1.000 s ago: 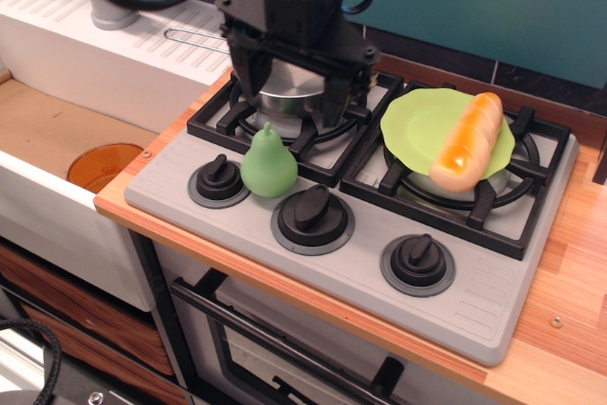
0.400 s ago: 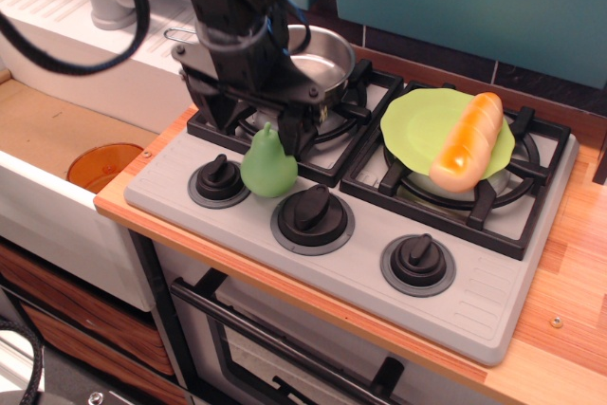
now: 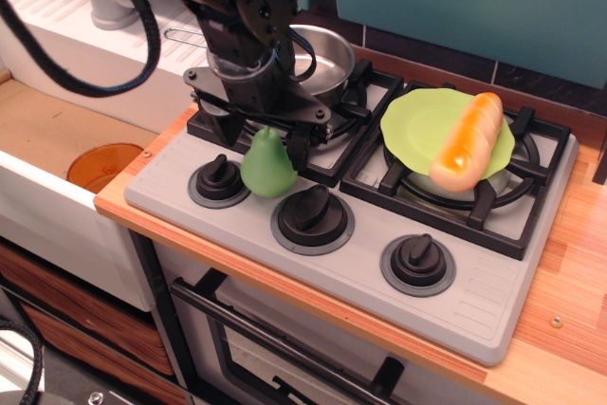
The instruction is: Put bread on plate and pear in pot or pan on stove
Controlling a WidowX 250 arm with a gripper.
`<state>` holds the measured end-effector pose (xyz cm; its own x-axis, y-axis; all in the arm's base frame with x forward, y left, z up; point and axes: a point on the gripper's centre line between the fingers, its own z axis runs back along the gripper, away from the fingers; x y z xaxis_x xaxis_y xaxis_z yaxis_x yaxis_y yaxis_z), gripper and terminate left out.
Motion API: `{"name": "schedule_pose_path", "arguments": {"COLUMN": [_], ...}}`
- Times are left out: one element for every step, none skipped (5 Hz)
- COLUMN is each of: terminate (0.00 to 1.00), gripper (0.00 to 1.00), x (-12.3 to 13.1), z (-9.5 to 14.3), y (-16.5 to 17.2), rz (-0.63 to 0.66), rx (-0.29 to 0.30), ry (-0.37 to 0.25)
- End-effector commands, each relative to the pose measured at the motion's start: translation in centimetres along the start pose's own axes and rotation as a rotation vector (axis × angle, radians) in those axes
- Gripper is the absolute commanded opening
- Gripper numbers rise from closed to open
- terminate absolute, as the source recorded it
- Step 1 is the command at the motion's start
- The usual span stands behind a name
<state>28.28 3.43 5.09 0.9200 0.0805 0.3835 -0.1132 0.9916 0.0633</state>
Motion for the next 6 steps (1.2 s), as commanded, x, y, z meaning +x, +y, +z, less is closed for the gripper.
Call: {"name": "schedule_pose_path", "arguments": {"terminate": [0.0,0.0,0.0,0.0,0.0,0.0], "gripper": [1.0,1.0,1.0,1.0,0.0,0.0], "x": [0.4,-0.3,-0.9,-1.4,-1.4,-1.0], "z": [-0.4,-0.8,-0.6,-0.8,-1.3,-0.8], "y": [-0.6,-0.9,-1.1,-1.6,-2.4,-2.7], "rz": [0.009,0.02,0.03,0.04,0.065,0.059], "rx": [-0.004,0.005,0.017,0.006,0.063,0.044], "ry": [-0.02,-0.029,-0.031,-0.031,-0.043,-0.024]}}
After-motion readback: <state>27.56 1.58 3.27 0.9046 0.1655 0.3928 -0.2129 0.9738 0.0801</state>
